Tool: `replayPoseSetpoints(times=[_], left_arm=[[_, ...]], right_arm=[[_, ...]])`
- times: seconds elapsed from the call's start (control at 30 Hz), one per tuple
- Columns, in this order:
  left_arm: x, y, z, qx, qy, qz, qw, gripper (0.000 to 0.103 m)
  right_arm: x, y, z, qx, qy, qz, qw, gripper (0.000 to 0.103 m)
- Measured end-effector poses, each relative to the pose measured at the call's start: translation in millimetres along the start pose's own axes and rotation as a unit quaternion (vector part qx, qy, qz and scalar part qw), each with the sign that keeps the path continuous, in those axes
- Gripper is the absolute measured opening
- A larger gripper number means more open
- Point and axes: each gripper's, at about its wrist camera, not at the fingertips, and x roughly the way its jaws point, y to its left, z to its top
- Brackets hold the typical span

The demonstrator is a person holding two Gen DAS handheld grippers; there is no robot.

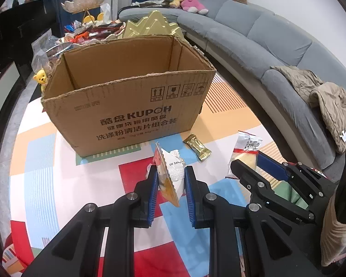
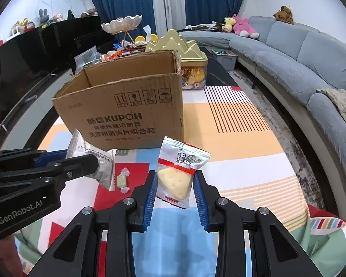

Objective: Organize snacks
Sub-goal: 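Lift the pastry and cheese cake packet and carry both over the cardboard box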

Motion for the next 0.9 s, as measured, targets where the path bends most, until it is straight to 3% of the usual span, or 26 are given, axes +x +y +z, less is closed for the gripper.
replayPoseSetpoints(times=[0.9], left_arm=[[-53.6,21.1,-3.0,-0.027,-0.042,0.036,0.9981,0.023]], right_arm=[[-41.8,22.4,25.7,-0.040,-0.046,0.016,0.998,0.033]])
